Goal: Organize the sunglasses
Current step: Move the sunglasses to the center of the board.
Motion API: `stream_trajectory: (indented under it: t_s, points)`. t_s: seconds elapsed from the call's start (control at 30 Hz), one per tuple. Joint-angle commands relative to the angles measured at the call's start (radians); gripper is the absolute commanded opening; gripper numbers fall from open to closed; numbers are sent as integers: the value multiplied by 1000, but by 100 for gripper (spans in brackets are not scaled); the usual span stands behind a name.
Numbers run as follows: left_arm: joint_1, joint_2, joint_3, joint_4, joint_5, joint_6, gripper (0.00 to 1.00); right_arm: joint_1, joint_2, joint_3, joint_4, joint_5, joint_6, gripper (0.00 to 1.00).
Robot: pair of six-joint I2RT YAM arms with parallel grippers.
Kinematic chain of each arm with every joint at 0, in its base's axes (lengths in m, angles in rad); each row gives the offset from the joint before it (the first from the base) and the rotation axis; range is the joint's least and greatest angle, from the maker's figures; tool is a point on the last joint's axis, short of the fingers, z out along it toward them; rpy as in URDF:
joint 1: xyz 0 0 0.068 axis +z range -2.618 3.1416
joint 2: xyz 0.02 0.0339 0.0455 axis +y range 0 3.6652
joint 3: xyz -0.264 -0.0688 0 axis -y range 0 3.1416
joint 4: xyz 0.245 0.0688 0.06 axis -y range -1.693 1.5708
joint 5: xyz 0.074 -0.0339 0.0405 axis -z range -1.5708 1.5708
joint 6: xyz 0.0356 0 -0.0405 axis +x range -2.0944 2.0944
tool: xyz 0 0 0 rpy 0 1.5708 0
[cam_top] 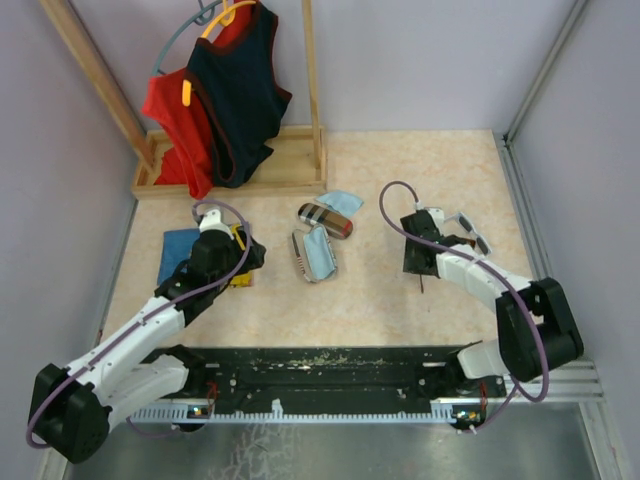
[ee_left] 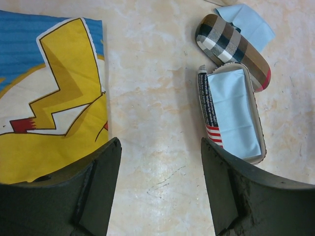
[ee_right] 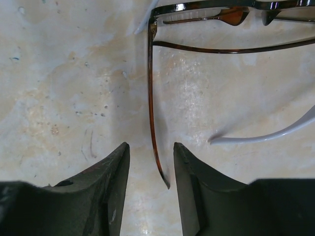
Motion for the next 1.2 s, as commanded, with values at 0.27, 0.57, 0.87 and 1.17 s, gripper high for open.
stream_trajectory:
  t_s: [0.27, 0.57, 0.87, 1.17]
  points:
    - [5, -21, 17, -7, 39, 32, 72, -8, 60, 46, 104, -61, -42, 10]
    - [4, -31, 17, -1, 63, 27, 71, 150, 26, 66, 54, -4, 144, 4]
    - [4, -31, 17, 1, 68, 29, 71, 316, 53, 96, 52, -23, 287, 6]
    - [3, -48, 8, -9, 64, 33, 72, 392, -18, 136, 108, -127, 122, 35]
